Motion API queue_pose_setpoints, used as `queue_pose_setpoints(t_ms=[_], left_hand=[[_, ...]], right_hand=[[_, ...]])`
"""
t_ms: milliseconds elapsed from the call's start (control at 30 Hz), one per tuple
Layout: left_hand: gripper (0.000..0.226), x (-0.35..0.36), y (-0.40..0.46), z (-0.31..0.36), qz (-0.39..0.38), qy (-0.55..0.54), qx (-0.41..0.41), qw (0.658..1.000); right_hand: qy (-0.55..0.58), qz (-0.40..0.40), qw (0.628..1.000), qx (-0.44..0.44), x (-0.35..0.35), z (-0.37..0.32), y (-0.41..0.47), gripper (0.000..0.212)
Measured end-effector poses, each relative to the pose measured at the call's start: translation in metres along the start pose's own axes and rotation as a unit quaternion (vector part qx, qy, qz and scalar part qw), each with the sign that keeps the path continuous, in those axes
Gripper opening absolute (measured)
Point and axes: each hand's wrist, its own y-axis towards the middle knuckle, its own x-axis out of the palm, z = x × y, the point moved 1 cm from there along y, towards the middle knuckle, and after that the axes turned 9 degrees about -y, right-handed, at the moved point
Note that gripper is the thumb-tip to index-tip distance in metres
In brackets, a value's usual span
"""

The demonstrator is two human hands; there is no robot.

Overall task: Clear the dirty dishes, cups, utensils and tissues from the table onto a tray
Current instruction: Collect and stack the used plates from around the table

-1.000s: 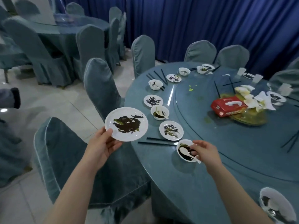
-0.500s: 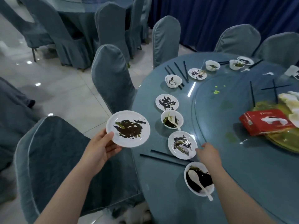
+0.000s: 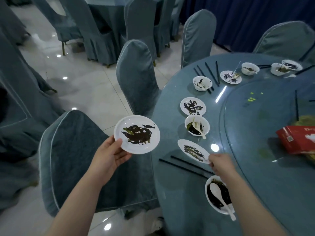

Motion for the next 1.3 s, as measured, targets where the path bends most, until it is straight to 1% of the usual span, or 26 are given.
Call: queue_pose_setpoints(t_ms=[100,233,333,467,633,800,867,933,1033,1200,1300], left_hand=[[0.027,-0.008,-0.007,0.006,-0.014,-0.008,0.007,1.000],[0.026,-0.035,-0.023,0.021,-0.051,-0.007,0.018,0.998],[0.026,-0.070,-0.038,0.038,-0.073,-0.003,0.029,0.997],[0.024,-0.132,-0.059,0.066,-0.071,-0.014,0.047,0.996],[0.025,-0.205,-0.079,0.098,-0.097,-0.005,0.047,0.994],[0.022,-0.262,-0.092,0.119,-0.093,-0.024,0.038,0.995],[0.023,-0.281,-0.092,0.124,-0.092,-0.026,0.035,0.995],[0.024,-0.298,-0.089,0.132,-0.088,-0.023,0.036,0.995],[0.024,-0.318,-0.075,0.148,-0.074,-0.034,0.041,0.996],[0.027,-0.345,-0.032,0.175,-0.049,-0.033,0.019,0.998],[0.026,-0.352,0.009,0.195,-0.052,-0.015,0.012,0.998]], right_hand=[[0.044,-0.037,0.998,-0.006,0.013,-0.019,-0.035,0.020],[0.083,-0.050,0.994,-0.046,0.039,-0.050,-0.090,0.023],[0.131,-0.038,0.987,-0.086,0.066,-0.066,-0.134,0.020],[0.198,-0.035,0.973,-0.111,0.113,-0.084,-0.189,0.017],[0.193,-0.075,0.967,-0.146,0.188,-0.114,-0.256,0.015],[0.147,-0.100,0.961,-0.211,0.257,-0.152,-0.309,0.016],[0.147,-0.109,0.955,-0.231,0.282,-0.168,-0.321,0.018],[0.163,-0.136,0.947,-0.241,0.308,-0.185,-0.329,0.019],[0.180,-0.170,0.941,-0.228,0.339,-0.214,-0.327,0.019],[0.159,-0.188,0.941,-0.231,0.384,-0.257,-0.306,0.019],[0.143,-0.174,0.944,-0.242,0.409,-0.284,-0.284,0.017]])
